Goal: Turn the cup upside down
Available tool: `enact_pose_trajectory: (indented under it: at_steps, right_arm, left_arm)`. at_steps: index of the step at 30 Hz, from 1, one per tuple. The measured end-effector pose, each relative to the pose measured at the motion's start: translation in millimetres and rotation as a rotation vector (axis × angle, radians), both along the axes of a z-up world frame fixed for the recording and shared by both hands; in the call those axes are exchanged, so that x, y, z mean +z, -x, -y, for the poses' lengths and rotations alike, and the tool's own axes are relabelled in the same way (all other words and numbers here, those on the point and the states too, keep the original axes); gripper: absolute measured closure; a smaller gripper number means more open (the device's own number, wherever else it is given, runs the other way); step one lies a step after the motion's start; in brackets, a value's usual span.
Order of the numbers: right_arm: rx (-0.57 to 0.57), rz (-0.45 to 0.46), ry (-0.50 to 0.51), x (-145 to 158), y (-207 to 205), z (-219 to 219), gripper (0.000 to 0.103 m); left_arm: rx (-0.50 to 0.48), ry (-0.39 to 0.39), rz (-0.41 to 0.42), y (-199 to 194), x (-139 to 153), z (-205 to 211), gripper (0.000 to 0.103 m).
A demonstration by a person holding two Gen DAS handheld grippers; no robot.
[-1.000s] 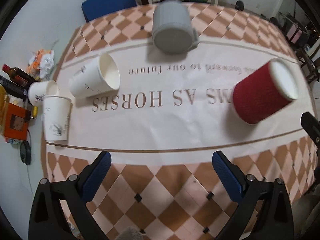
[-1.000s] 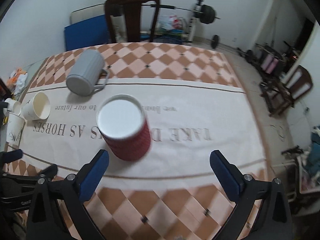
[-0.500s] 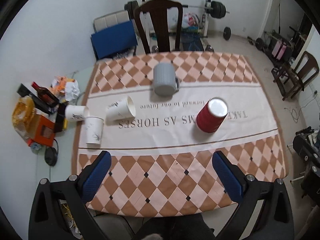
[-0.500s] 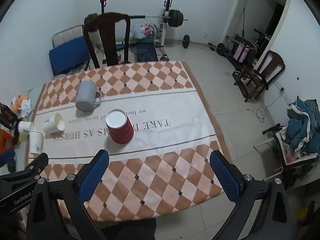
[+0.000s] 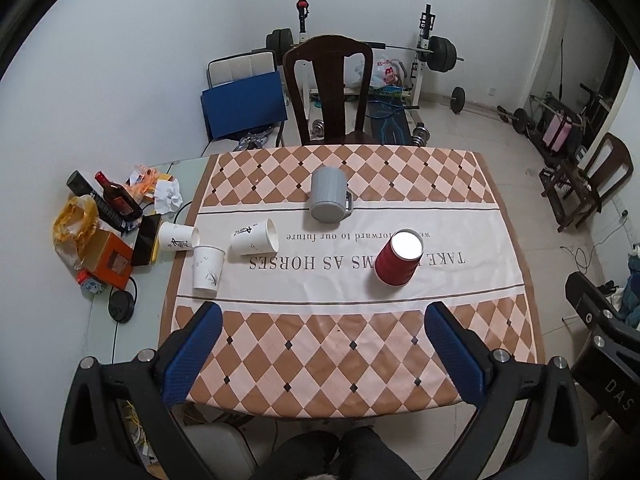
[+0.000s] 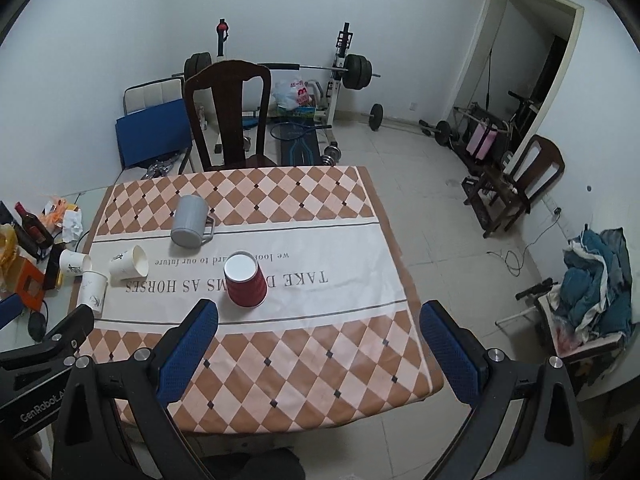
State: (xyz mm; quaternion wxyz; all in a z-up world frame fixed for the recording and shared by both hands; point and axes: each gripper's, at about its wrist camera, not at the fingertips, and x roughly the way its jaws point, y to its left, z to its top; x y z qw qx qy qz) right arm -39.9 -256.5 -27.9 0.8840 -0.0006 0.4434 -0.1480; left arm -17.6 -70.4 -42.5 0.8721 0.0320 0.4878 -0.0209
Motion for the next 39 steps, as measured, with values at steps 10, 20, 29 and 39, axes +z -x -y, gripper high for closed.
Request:
enact_pose_trajectory:
  at_steps: [10,20,29,39]
  right_arm:
    - [0.029,-0.013,-0.022,0.3,-6.5,12.2,0.001]
    - [0.026,-0.017,-0.019,-3.7,-12.6,15.0,0.001]
    - [0.027,-0.025,-0.025,-9.7,-15.1,21.7,0.001]
    - [0.035,-0.021,-0.034,-15.4,-15.8,23.6,0.001]
  left_arm:
    - [0.024,-0.007,-0.023,-0.5,-2.1,5.0,0.000]
    - [0.020,-0.020,-0.014,-1.6,-0.7,8.5,0.000]
    - [0.020,-0.027,-0.013,-3.6,0.5,11.6,0.000]
    - [0.011,-0.029,-0.015,-5.9,1.7,15.1,0.000]
